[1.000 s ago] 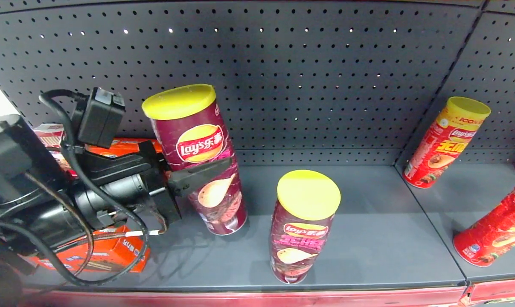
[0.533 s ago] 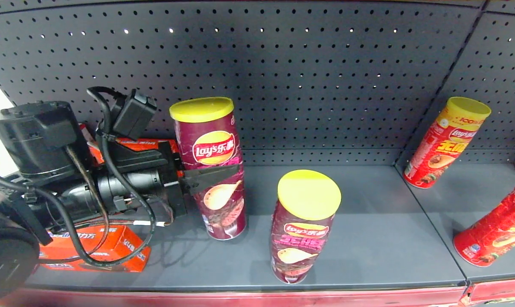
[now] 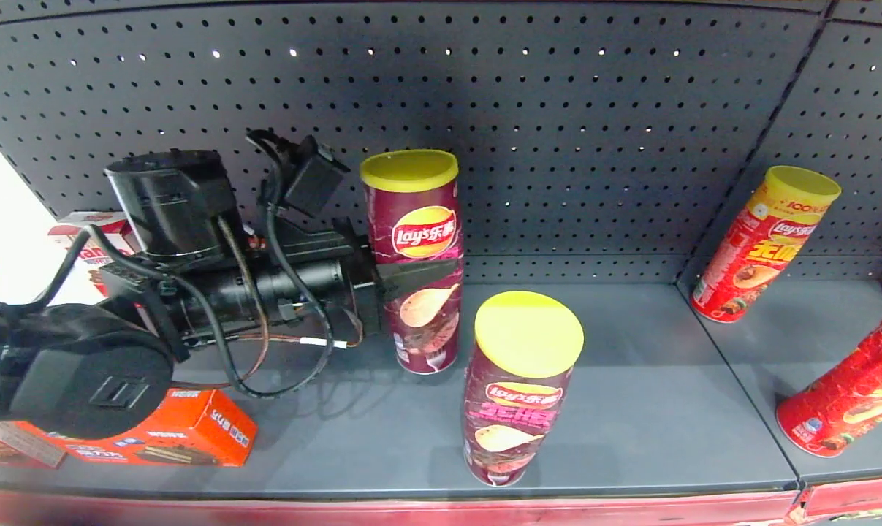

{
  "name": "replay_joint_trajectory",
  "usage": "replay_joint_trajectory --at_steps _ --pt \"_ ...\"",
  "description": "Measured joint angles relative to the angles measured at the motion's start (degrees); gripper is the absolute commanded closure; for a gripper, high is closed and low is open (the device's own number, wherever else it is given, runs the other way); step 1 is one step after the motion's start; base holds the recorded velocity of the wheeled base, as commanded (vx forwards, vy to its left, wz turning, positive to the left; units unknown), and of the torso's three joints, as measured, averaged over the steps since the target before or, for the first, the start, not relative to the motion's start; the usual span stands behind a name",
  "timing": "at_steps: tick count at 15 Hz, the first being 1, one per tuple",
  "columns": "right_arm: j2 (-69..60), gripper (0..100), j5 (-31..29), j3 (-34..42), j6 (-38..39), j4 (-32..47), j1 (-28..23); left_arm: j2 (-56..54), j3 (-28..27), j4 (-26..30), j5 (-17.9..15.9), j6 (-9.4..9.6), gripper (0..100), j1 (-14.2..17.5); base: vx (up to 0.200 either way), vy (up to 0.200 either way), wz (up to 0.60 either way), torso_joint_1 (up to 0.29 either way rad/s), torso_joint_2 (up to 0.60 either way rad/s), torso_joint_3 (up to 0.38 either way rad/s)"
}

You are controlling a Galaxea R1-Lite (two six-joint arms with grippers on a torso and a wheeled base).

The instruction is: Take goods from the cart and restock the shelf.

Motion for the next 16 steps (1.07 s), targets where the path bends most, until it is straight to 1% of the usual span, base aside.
replay_joint_trajectory --at_steps 1,2,3,11,16 --pt "0.0 0 0.0 0.0 0.0 0.0 0.0 2.2 -1.9 0.0 0.0 2.29 100 -0.1 0.0 0.0 0.0 0.0 0.0 0.0" --pt "0.0 0 0.0 0.0 0.0 0.0 0.0 4.4 -3.8 -0.1 0.0 3.8 100 -0.1 0.0 0.0 0.0 0.0 0.0 0.0" --pt "0.0 0 0.0 0.0 0.0 0.0 0.0 6.3 -5.8 -0.1 0.0 4.44 100 -0.2 0.0 0.0 0.0 0.0 0.0 0.0" --pt "0.0 0 0.0 0.0 0.0 0.0 0.0 16.7 -17.6 -0.2 0.1 4.79 100 0.0 0.0 0.0 0.0 0.0 0.0 0.0" --pt "0.0 0 0.0 0.0 0.0 0.0 0.0 20.5 -21.2 -0.5 0.1 4.86 100 0.0 0.0 0.0 0.0 0.0 0.0 0.0"
